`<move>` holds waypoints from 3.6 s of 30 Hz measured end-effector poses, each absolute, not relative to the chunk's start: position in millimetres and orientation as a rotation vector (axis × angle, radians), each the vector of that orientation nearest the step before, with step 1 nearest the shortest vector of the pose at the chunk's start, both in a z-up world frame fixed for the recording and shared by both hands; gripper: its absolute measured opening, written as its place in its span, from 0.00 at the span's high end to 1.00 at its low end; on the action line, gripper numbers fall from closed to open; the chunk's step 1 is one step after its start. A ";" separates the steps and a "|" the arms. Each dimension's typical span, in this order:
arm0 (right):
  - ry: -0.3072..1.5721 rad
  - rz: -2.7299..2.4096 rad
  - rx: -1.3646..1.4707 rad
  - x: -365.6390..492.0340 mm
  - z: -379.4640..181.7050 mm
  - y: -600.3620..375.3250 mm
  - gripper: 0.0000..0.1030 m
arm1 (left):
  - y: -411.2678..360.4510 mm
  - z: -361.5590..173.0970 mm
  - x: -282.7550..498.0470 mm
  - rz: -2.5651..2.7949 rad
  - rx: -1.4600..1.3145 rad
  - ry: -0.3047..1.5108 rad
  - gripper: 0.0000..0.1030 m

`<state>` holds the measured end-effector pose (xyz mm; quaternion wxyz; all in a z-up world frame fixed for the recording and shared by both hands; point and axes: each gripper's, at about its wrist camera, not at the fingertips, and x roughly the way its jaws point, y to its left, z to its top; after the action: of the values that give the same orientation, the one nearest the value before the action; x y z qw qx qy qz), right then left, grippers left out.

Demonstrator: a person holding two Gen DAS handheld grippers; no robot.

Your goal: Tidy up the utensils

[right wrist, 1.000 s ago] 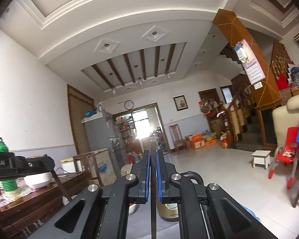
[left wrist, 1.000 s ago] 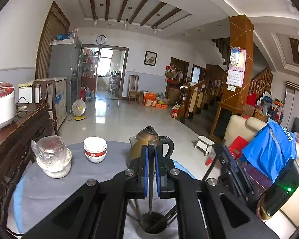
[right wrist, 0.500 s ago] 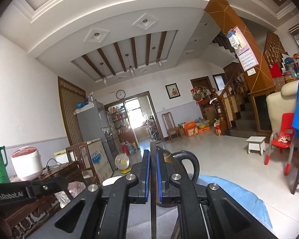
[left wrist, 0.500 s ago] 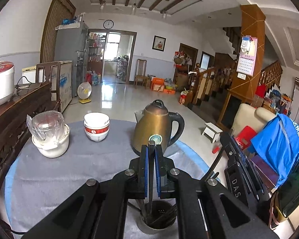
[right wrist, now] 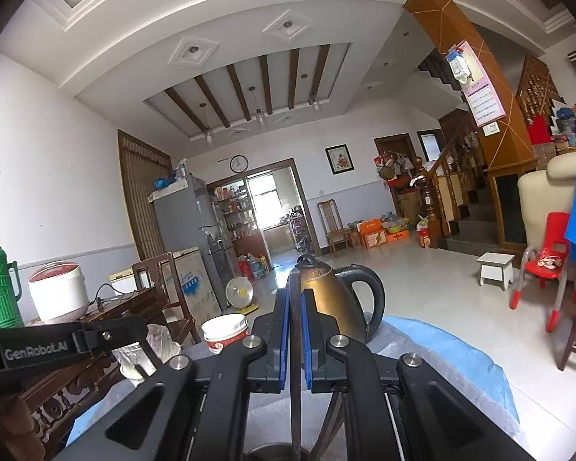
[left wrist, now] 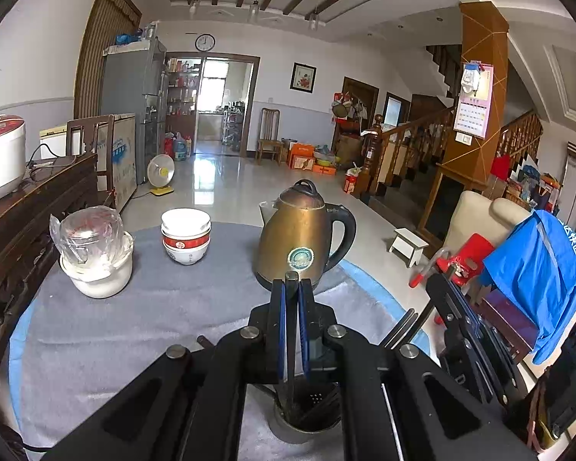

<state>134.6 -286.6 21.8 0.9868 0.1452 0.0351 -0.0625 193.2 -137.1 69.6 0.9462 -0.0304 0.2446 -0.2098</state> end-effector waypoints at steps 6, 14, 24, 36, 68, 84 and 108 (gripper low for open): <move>0.092 -0.105 0.273 124.6 17.2 -282.7 0.93 | -131.1 62.7 187.8 -0.433 -0.045 0.510 0.93; 0.120 -0.079 0.267 116.7 10.6 -277.4 0.93 | -123.8 51.4 180.1 -0.438 -0.027 0.542 0.92; 0.161 -0.043 0.274 116.4 5.4 -271.3 0.92 | -114.2 46.6 171.3 -0.433 0.012 0.577 0.90; 0.214 0.048 0.299 118.6 4.6 -260.9 0.88 | -82.0 34.1 153.3 -0.369 0.080 0.596 0.41; 0.306 0.002 0.301 56.9 -2.3 -253.5 0.27 | -33.1 -21.3 133.5 -0.071 0.263 0.768 0.16; 0.391 0.021 0.263 68.3 -21.6 -233.4 0.27 | -30.8 -33.6 141.0 -0.046 0.275 0.798 0.16; 0.508 -0.003 0.321 76.0 -52.1 -241.8 0.27 | -42.6 -49.1 143.3 -0.041 0.318 0.838 0.16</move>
<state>76.0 -241.8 -52.1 0.9552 0.1580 0.2502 -0.0014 143.3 -42.6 -49.1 0.9011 0.1536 0.4050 -0.0196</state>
